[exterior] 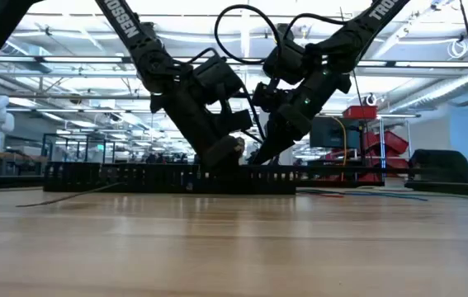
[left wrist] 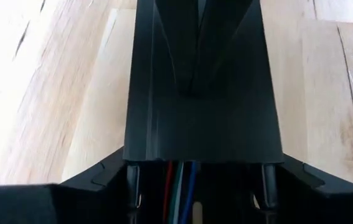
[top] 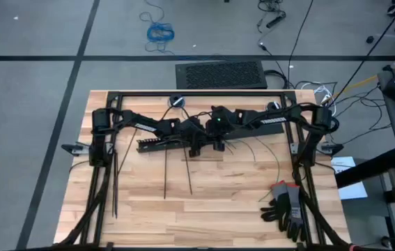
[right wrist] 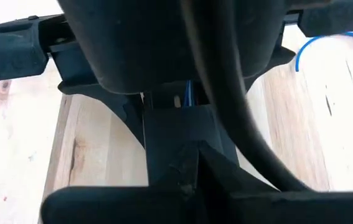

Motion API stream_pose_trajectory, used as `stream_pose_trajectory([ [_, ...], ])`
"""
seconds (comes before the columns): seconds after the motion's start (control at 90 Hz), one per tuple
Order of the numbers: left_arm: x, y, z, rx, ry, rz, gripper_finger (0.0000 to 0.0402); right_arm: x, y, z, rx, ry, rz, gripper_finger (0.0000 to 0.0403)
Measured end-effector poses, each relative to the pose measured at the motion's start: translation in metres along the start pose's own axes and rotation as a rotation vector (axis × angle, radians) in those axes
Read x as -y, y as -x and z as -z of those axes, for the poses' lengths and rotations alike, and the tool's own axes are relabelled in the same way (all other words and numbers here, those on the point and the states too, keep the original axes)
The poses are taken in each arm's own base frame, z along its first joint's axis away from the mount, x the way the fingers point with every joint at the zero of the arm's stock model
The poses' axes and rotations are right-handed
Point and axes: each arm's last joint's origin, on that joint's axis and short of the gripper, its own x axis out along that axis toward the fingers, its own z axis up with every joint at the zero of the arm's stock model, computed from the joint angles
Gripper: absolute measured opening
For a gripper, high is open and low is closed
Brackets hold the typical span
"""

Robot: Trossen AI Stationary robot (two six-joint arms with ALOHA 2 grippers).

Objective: Ziptie cables
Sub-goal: Close the black cable duct

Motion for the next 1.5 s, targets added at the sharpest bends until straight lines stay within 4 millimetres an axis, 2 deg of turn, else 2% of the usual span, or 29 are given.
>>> stream_pose_trajectory([
  [0.233, 0.0, 0.005, -0.001, 0.0, -0.003, -0.003, 0.0252, -0.001, 0.0, -0.001, 0.013, -0.001, -0.017, 0.0],
  [0.511, 0.0, 0.004, 0.0, 0.001, -0.006, -0.006, 0.0248, -0.007, -0.018, -0.004, 0.075, 0.015, -0.04, 0.0],
  [0.767, 0.0, 0.005, 0.0, 0.001, -0.011, -0.008, 0.0249, -0.006, -0.014, -0.006, 0.08, -0.003, -0.04, 0.0],
  [0.922, -0.002, 0.02, -0.006, 0.002, -0.003, -0.024, 0.0271, -0.002, -0.015, -0.004, 0.074, -0.026, -0.044, 0.0],
  [1.111, -0.002, 0.054, -0.011, -0.042, -0.009, -0.07, 0.0311, -0.002, -0.015, -0.004, 0.074, -0.029, -0.042, 0.0],
  [1.178, -0.003, 0.059, -0.011, -0.048, -0.008, -0.081, 0.0317, -0.002, -0.015, -0.004, 0.074, -0.029, -0.039, 0.0],
  [1.289, -0.003, 0.058, -0.011, -0.046, -0.004, -0.081, 0.0319, -0.001, -0.015, -0.005, 0.075, -0.029, -0.038, 0.0],
  [1.5, 0.0, 0.037, -0.008, -0.032, -0.005, -0.062, 0.0319, -0.001, -0.015, -0.004, 0.074, -0.029, -0.036, 0.0],
])
